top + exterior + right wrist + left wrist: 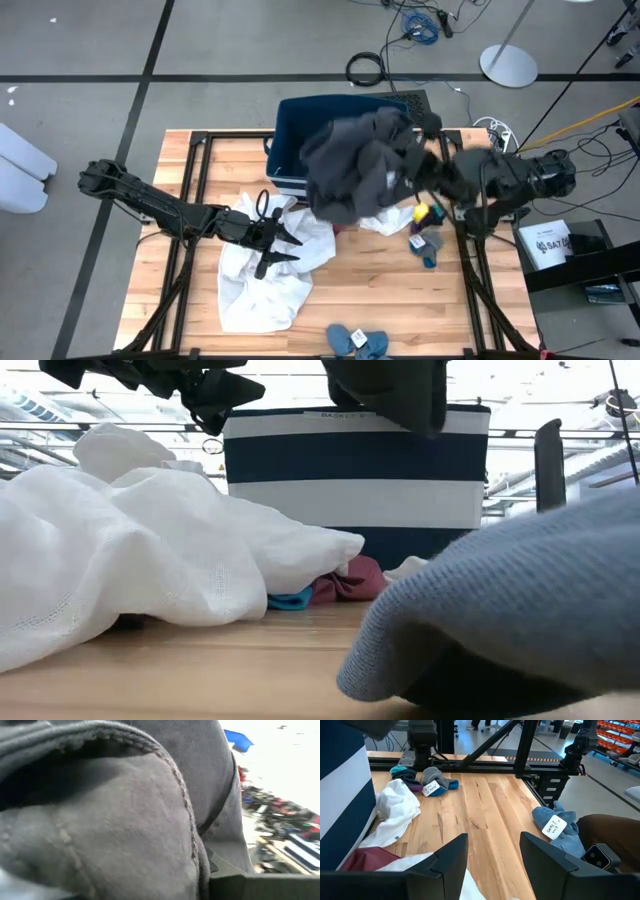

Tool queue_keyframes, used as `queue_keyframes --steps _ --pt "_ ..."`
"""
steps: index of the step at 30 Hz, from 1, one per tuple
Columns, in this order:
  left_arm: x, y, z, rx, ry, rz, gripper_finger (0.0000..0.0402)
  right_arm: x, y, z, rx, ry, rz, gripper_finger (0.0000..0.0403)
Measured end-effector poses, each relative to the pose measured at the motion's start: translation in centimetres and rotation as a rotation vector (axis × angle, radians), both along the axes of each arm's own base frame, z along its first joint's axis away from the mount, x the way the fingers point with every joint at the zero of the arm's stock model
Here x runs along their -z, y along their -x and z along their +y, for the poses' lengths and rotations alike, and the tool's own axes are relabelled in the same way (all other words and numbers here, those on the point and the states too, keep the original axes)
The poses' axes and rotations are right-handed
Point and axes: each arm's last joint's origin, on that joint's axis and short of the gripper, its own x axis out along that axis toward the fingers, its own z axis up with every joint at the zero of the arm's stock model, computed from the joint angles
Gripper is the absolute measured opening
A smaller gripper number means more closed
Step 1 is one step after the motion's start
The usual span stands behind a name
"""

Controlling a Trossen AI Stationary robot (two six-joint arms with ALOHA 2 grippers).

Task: Sort clothes
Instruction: Put the black shorts into the blue laundry organizer

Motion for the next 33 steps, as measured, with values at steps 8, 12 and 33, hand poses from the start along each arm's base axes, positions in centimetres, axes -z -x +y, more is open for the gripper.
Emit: queue_keyframes --steps 8,12,33 --pt "0.0 0.0 0.0 0.0 -0.001 0.0 0.0189 -0.6 -1.8 -6.7 0.043 0.0 -0.099 0.0012" --pt "0.0 0.0 0.0 0.0 -0.001 0.0 0.0189 0.0 -3.4 -10.4 0.117 0.007 -0.13 0.0012" --pt "0.0 0.0 0.0 0.004 -0.001 0.002 0.0189 16.2 -10.2 -17.9 0.137 -0.569 0.622 0.0012"
